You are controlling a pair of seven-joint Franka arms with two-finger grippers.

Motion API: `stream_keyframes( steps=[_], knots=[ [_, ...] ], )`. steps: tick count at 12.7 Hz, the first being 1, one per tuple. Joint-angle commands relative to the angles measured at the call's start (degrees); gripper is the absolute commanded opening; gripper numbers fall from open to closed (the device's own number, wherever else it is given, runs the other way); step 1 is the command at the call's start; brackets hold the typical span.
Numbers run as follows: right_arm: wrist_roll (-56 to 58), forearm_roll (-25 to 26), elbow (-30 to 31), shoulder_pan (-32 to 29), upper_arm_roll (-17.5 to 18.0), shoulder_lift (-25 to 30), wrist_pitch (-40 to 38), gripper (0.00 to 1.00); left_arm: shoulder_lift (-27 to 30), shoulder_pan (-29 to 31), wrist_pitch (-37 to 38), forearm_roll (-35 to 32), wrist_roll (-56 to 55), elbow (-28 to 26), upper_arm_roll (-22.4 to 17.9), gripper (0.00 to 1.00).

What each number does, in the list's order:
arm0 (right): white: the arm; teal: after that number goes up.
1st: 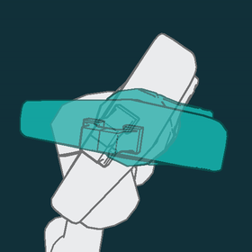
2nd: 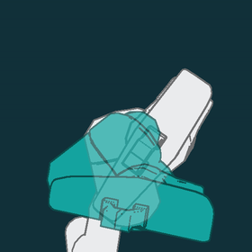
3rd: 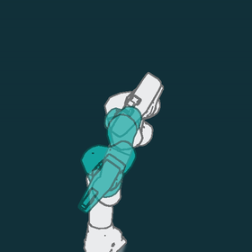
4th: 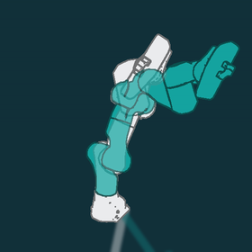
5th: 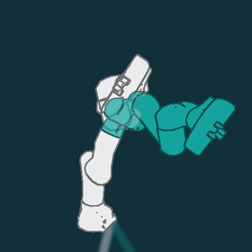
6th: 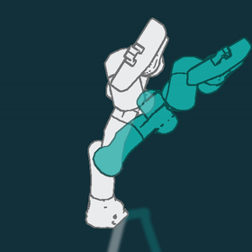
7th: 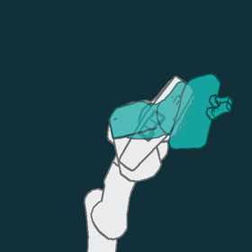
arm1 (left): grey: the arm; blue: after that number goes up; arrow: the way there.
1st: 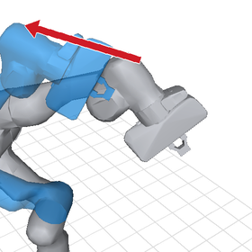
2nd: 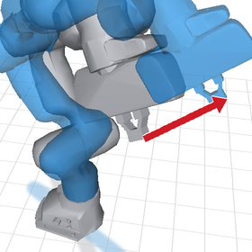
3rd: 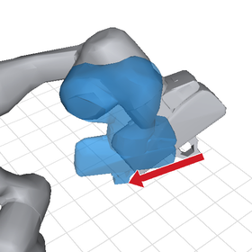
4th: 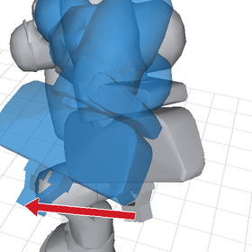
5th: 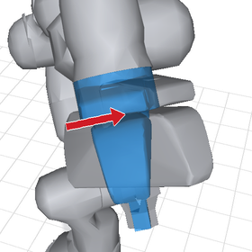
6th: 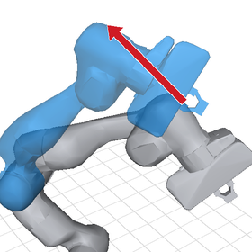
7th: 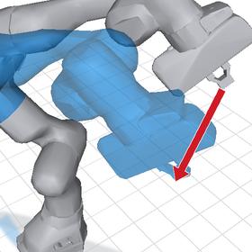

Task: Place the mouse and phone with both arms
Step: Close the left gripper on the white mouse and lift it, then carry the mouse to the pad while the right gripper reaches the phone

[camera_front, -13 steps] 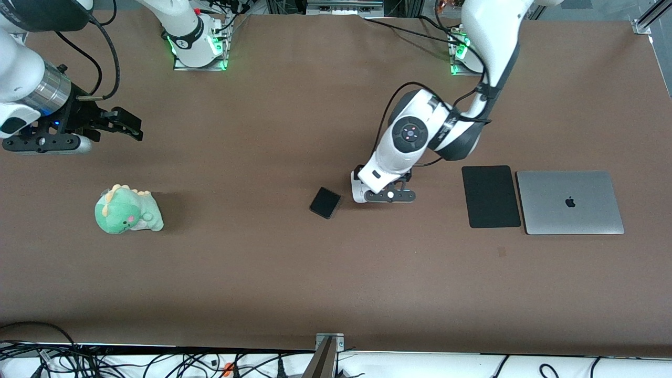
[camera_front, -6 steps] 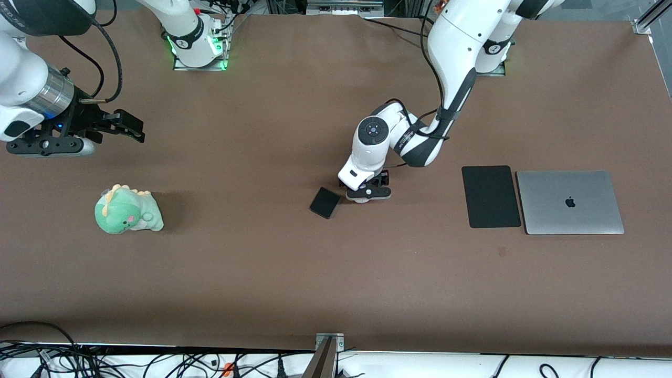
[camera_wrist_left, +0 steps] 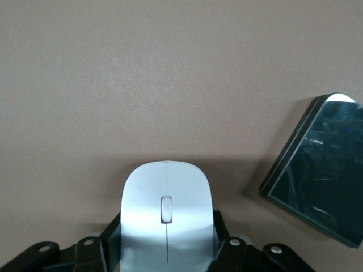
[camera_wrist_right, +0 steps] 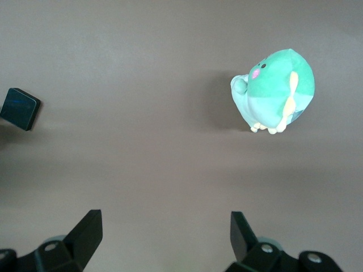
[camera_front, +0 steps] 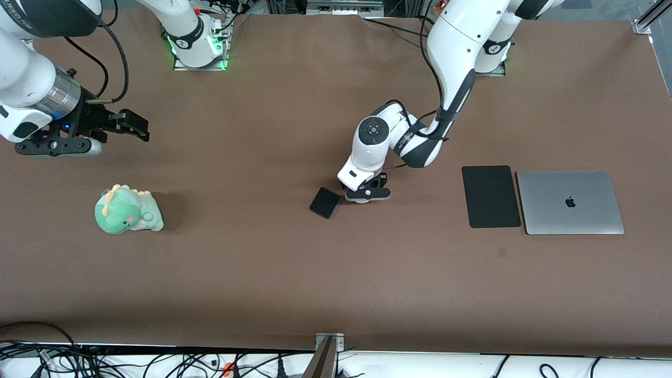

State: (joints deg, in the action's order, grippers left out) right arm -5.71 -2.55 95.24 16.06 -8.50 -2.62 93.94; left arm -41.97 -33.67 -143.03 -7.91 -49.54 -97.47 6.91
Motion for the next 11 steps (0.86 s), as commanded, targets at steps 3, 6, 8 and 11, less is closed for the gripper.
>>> stream_keyframes(
  steps=[3,6,8,11],
  knots=[
    [-3.1,-0.9,0.0,1.2,0.0,0.1,-0.4,1.00,9.5,4.0,24.0,-1.5,0.5,3.7,-1.0,0.29],
    [-7.9,-0.9,0.7,3.8,0.0,-1.3,0.9,1.00,13.0,11.2,41.2,-1.4,15.6,9.6,-1.1,0.29],
    [-14.4,-0.9,0.7,7.6,0.0,-3.7,2.2,1.00,13.5,18.0,50.1,-1.5,30.8,13.3,-1.2,0.29],
    [-23.1,-0.9,0.7,12.6,0.0,-9.0,7.2,1.00,13.3,31.0,49.7,-0.6,49.4,12.2,-0.5,0.29]
  ],
)
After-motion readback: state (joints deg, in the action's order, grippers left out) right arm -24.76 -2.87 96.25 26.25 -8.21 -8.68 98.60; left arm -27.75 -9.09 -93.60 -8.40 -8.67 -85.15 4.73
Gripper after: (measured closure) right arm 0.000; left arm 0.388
